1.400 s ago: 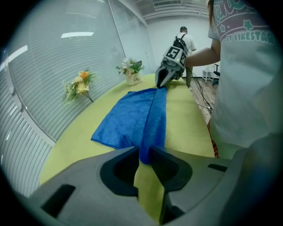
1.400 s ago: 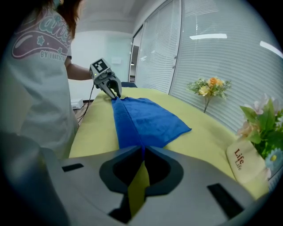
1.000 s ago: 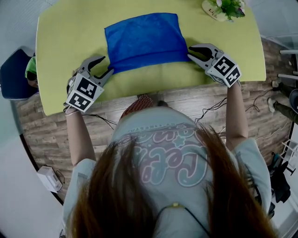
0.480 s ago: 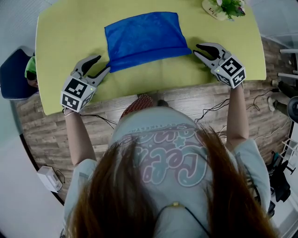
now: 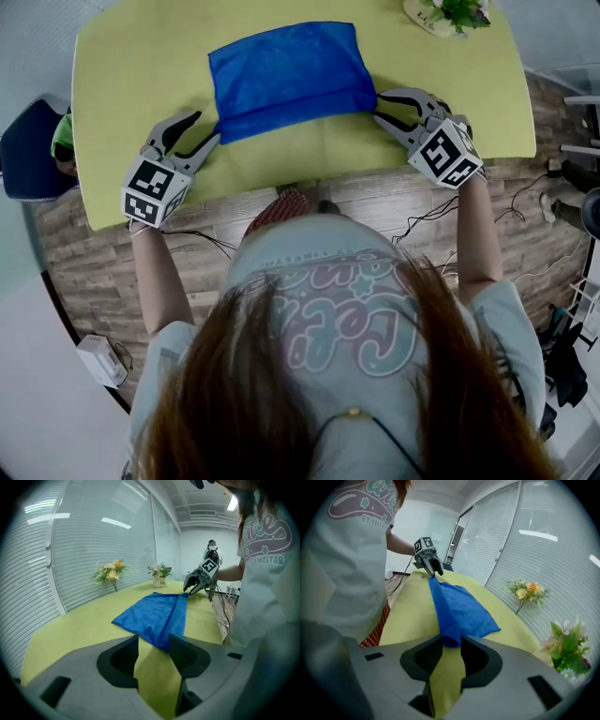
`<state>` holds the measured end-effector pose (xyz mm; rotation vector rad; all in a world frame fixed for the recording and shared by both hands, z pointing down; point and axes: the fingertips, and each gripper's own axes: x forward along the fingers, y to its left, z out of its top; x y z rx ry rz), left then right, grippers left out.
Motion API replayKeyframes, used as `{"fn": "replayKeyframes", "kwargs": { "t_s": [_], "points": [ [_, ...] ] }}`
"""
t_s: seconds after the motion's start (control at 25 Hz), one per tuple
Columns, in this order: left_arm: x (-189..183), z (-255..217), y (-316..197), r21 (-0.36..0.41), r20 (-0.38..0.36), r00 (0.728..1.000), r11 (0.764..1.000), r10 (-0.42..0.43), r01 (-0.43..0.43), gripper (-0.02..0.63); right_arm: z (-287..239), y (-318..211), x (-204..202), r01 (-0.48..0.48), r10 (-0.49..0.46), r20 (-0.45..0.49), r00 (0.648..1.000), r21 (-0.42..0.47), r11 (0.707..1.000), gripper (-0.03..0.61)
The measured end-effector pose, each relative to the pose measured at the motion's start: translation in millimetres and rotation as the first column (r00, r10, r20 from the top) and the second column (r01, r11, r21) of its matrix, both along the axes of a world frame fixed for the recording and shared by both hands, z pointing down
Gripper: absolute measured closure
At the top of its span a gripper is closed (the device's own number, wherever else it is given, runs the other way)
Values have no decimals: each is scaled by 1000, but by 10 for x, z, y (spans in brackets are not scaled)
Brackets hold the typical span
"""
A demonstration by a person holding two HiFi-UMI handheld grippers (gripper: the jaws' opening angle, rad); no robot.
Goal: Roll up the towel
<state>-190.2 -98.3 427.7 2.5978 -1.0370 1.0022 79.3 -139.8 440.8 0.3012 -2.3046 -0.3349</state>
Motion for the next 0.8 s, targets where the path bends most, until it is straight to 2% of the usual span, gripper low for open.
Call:
{"fn": "replayKeyframes", "kwargs": {
  "t_s": [0.12, 0.2, 0.36, 0.48, 0.64, 0.72, 0.8],
  "points": [
    [-11, -10, 31, 9, 13, 1000, 1000, -1, 1, 434, -96, -11, 68, 10, -6, -59, 998, 69, 998, 445],
    [-27, -26, 38, 18, -1, 1000, 1000, -14, 14, 434, -166, -25, 89, 7, -2, -61, 998, 92, 996, 443],
    [-41, -112, 56, 79, -80, 995, 995, -59, 65, 434, -146, 28, 41, 27, -25, -28, 999, 66, 997, 443],
    [114, -186, 172, 94, -95, 995, 996, 7, 2, 437, -43, 81, -93, 86, -84, -41, 996, 55, 995, 443],
    [452, -80, 315, 50, 22, 985, 984, 172, -172, 445, 0, 101, -233, 104, -104, -24, 994, 18, 994, 443],
    [531, 18, 309, 28, 91, 973, 976, 211, -214, 445, 105, 81, -183, 91, -92, -51, 994, -12, 996, 443],
    [526, 110, 284, -13, 128, 966, 974, 226, -226, 445, 166, 74, -112, 58, -61, -34, 998, -75, 996, 443]
  ]
}}
